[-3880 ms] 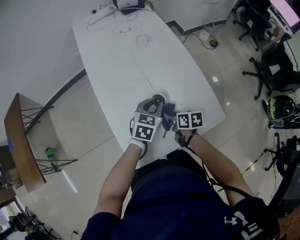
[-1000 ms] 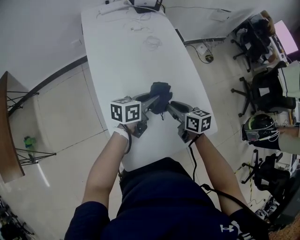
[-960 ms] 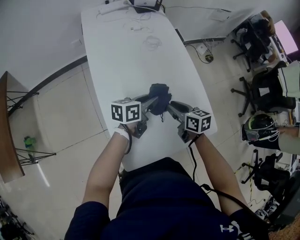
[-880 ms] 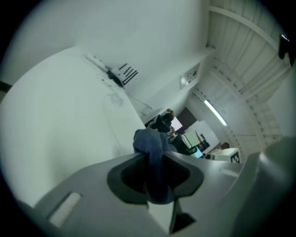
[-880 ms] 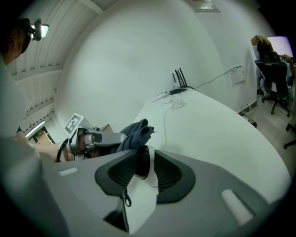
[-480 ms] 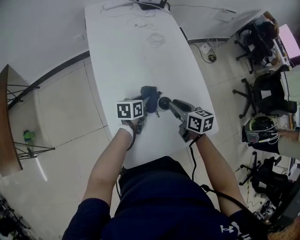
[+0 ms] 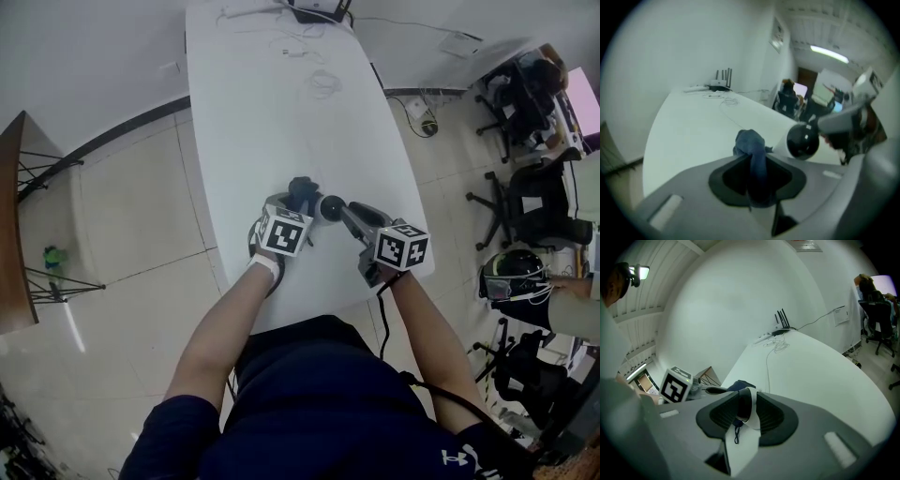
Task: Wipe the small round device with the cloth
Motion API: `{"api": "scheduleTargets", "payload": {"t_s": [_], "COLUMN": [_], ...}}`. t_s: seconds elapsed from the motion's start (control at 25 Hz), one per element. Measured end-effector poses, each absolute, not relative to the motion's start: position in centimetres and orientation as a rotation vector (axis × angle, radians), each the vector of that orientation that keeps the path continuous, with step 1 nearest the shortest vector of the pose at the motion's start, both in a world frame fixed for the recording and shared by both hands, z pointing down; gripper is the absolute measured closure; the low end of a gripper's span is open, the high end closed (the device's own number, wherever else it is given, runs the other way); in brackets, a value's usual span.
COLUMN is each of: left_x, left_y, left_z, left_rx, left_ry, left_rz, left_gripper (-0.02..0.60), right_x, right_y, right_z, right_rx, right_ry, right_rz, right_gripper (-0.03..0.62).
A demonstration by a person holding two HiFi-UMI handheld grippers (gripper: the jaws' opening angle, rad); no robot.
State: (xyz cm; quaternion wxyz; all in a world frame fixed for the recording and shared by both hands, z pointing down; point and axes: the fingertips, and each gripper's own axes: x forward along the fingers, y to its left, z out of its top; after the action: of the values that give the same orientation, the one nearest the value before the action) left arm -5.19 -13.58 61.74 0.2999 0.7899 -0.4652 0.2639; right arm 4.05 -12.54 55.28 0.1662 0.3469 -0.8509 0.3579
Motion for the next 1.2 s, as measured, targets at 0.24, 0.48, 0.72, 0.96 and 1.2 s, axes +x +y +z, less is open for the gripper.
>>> {"api": "scheduleTargets", "payload": {"t_s": [0.24, 0.48, 0.72, 0.96, 1.2], "left_x": [-5.5, -3.5, -5.6, -6.9, -7.4], "left_y": [-12.3, -11.2, -11.1, -10.4, -10.1], "left_z": [51.2, 53.7, 59.9, 63.0, 58.9], "left_rx": [1.925, 1.772, 1.704, 1.703, 1.728], "left_ry": [-1.207, -1.070, -1.179, -1.318, -1.470], "left_rz": [0.019, -0.128, 0.032, 0.244, 0.195], "left_gripper": [0.497, 0.498, 0.500, 0.500, 0.502], "right_x": [4.1, 3.9, 3.9, 3.9, 3.9], "right_y": [-12.5, -12.5, -12.6, -12.6, -12.6], "right_z": [55.3, 55.2, 55.2, 55.1, 55.2], "right_rx": [0.983, 0.962, 0.954, 0.942, 0.927], "right_ry": [-2.424, -2.425, -2.435, -2.446, -2.451], "right_rz": [1.017, 1.022, 1.018, 1.020, 1.022], "right_gripper": [0.473, 0.474, 0.473, 0.474, 0.474]}}
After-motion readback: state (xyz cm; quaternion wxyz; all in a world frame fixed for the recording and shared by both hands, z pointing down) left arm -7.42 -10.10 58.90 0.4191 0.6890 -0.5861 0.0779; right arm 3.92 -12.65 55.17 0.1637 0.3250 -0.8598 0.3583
